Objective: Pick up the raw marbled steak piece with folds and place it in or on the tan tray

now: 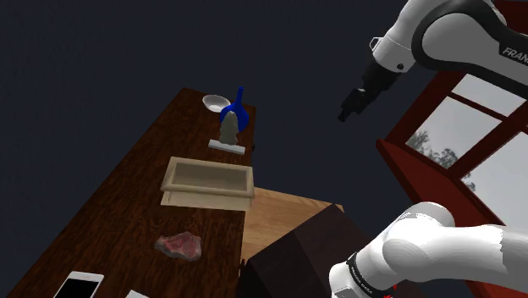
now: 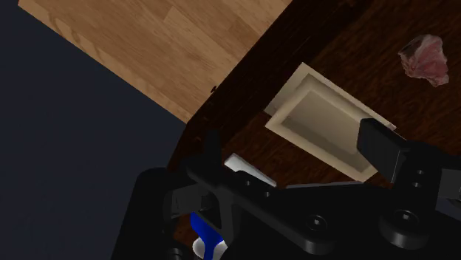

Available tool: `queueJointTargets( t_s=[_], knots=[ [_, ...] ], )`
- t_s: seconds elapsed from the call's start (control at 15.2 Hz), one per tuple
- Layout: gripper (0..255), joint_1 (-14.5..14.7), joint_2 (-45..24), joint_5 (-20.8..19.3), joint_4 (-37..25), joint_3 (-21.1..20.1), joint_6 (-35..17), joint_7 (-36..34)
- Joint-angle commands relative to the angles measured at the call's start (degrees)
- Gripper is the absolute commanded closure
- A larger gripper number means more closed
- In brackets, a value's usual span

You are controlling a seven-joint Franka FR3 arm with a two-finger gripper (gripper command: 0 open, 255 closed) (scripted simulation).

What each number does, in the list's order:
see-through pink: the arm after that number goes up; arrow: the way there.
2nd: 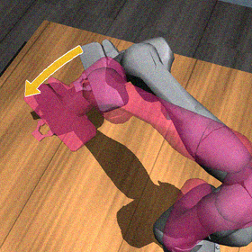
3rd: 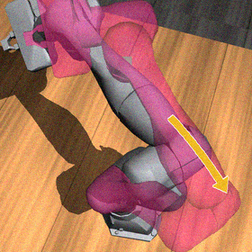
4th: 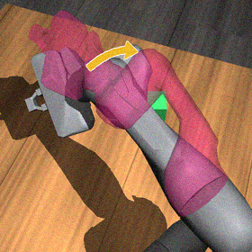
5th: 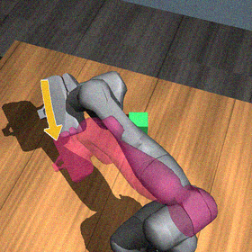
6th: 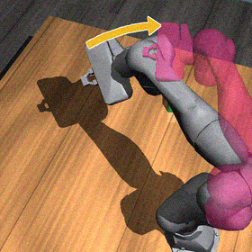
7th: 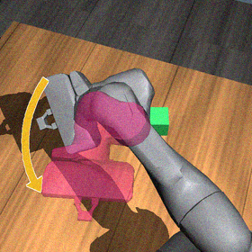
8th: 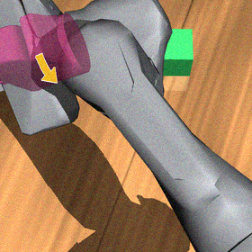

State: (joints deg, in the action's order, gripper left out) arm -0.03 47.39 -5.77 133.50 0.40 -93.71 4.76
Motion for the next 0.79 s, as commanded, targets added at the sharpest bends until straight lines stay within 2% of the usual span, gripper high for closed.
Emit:
queueJointTargets(
  t_s=[0.0,0.73],
  knots=[
    [0,0.0,0.0,0.0,0.0,0.0,0.0,0.0],
    [0,4.8,-9.4,3.7,8.7,-7.2,-16.6,-5.0]
  ],
)
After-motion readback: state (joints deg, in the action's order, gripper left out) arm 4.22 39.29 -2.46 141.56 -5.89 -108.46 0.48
